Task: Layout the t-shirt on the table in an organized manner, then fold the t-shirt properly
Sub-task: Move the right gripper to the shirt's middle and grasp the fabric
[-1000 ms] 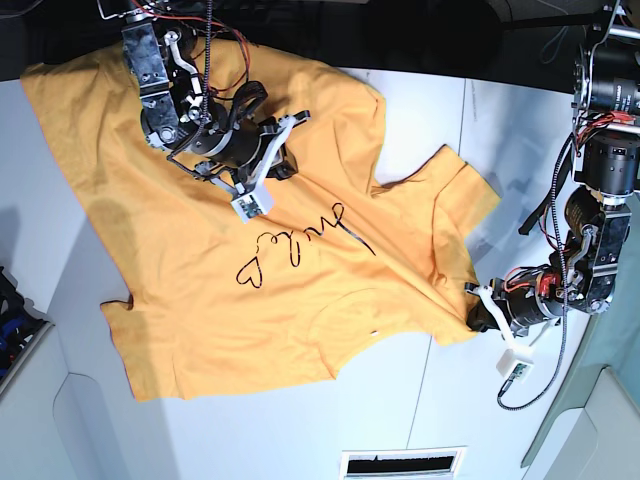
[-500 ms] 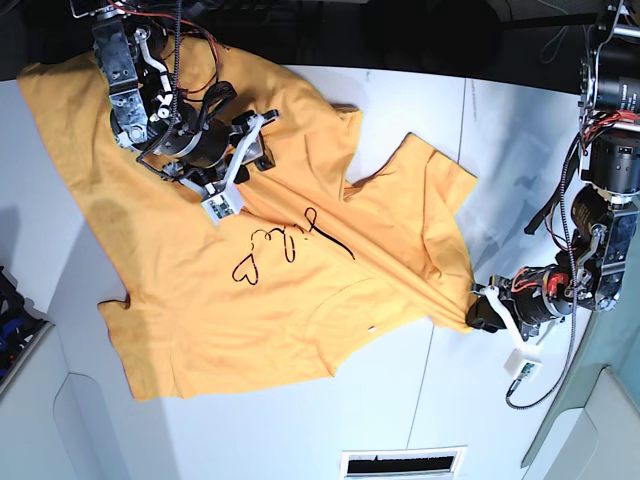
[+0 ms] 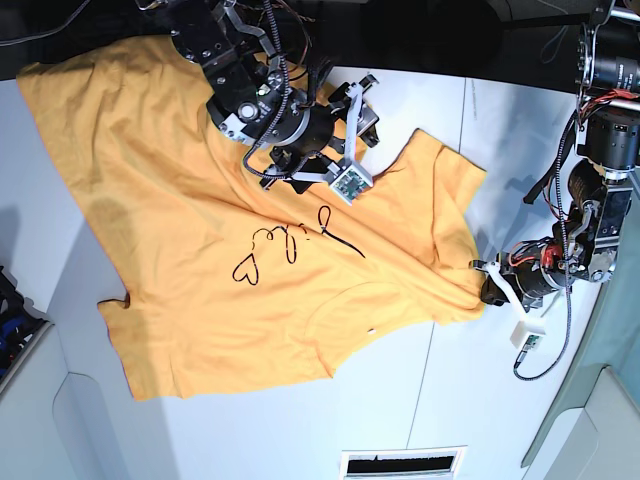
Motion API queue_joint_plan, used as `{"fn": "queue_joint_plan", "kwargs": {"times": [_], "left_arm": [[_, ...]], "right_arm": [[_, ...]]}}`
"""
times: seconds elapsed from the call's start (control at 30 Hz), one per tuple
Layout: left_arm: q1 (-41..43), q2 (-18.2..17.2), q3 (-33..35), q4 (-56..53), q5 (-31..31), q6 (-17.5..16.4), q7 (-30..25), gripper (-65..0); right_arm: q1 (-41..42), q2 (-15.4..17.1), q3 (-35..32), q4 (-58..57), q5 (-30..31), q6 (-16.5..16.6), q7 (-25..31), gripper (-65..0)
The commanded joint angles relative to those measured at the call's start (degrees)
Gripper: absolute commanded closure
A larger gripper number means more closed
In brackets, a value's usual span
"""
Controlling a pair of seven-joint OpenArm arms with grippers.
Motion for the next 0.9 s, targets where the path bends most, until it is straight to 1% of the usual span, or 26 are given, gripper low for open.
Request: {"fn": "queue_joint_plan", "kwargs": {"times": [0.0,0.03,0.07,0.2,0.27,0.37,0.47,0.6,0.67,0.73,0.77,0.8,0.83,0.87], "left_arm": [[-1.44,-0.81,-0.37,0.94,-0.46,0.0,-1.18,-1.7],[-1.46,-0.81,-0.37,0.94,-0.48,0.0,-1.22,0.0],[-1.49,-0.79,-0.37,0.94,-0.48,0.02,-1.27,0.0],[-1.46,-0.79,-0.37,0.94,-0.5,0.0,-1.7,0.0],[-1.46,-0.79,-0.37,0.94,-0.5,0.0,-1.7,0.0],[-1.44,-0.81,-0.37,0.94,-0.5,0.0,-1.66,0.0],[-1.46,-0.81,-0.37,0.94,-0.5,0.0,-1.66,0.0],[-1.44,-0.81,-0.37,0.94,-0.5,0.0,-1.62,0.0],[-1.46,-0.81,-0.37,0.94,-0.5,0.0,-1.66,0.0],[-1.46,-0.81,-0.37,0.94,-0.52,-0.02,-1.66,0.0],[-1.46,-0.81,-0.37,0.94,-0.52,-0.02,-1.66,0.0],[-1.46,-0.81,-0.37,0.94,-0.52,-0.04,-1.66,0.0],[-1.46,-0.81,-0.37,0.94,-0.52,-0.04,-1.68,0.0],[-1.46,-0.81,-0.37,0.94,-0.52,-0.04,-1.7,0.0]], "right_arm": [[0.48,-0.42,-1.38,0.13,-1.27,-1.18,1.79,-37.6],[0.55,-0.44,-2.49,-0.68,-2.45,-2.32,2.6,-37.6],[0.68,-0.5,-3.41,-1.79,-2.73,-3.19,3.21,-37.5],[0.79,-2.54,-5.79,-6.67,-5.11,-4.5,4.07,-37.6],[0.79,-3.39,-7.06,-8.37,-7.72,-7.32,4.76,-37.6],[0.79,-3.48,-8.48,-9.94,-9.46,-10.64,5.75,-37.6],[0.81,-3.45,-8.72,-11.78,-11.54,-12.94,5.66,-37.5],[0.81,-3.39,-8.68,-14.01,-15.89,-18.01,4.83,-37.5],[0.79,-3.23,-8.61,-14.43,-17.25,-19.23,4.44,-37.5],[0.79,-3.02,-8.61,-14.43,-17.35,-20.26,4.35,-37.4],[0.79,-2.93,-8.61,-14.43,-17.42,-20.79,4.35,-36.7],[0.79,-2.95,-8.57,-14.43,-17.99,-21.27,4.28,-34.4],[0.79,-2.97,-8.57,-14.43,-18.73,-22.05,3.91,-30.2],[0.81,-2.99,-8.57,-14.38,-19.43,-23.41,3.54,-24.4]]}}
